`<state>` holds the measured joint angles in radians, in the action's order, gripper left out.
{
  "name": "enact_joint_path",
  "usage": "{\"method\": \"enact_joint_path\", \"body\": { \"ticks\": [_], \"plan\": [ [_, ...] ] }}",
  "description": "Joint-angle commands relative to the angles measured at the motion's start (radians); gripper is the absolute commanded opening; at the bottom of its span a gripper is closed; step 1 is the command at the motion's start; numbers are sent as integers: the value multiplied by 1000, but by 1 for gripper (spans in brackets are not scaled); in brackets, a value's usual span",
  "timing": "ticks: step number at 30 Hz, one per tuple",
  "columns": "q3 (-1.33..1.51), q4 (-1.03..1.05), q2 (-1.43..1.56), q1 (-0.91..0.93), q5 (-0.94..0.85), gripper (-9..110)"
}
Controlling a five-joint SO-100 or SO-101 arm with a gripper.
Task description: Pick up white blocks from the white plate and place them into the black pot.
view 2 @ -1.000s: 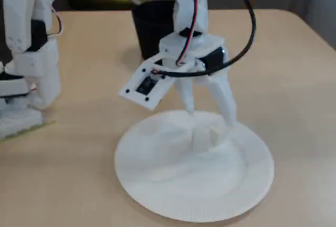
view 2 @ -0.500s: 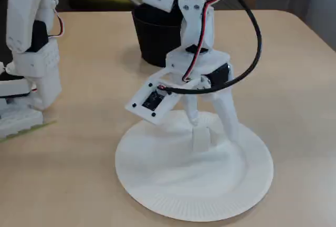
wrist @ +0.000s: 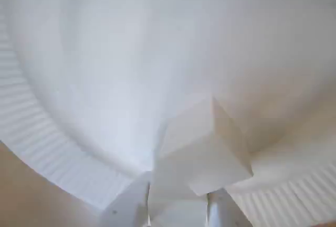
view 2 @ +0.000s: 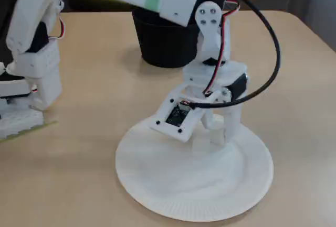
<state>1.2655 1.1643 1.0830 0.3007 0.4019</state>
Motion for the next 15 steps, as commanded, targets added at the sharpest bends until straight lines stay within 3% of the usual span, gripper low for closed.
{"method": "enact_joint_path", "body": {
  "ticks": [1, 5, 11, 15],
  "plan": [
    [-46, -26, 6, 20, -29, -2],
    [-49, -100, 38, 21, -103, -2],
    [-38, -463, 169, -26, -311, -2],
    [-37, -569, 276, -84, -405, -2]
  ]
}}
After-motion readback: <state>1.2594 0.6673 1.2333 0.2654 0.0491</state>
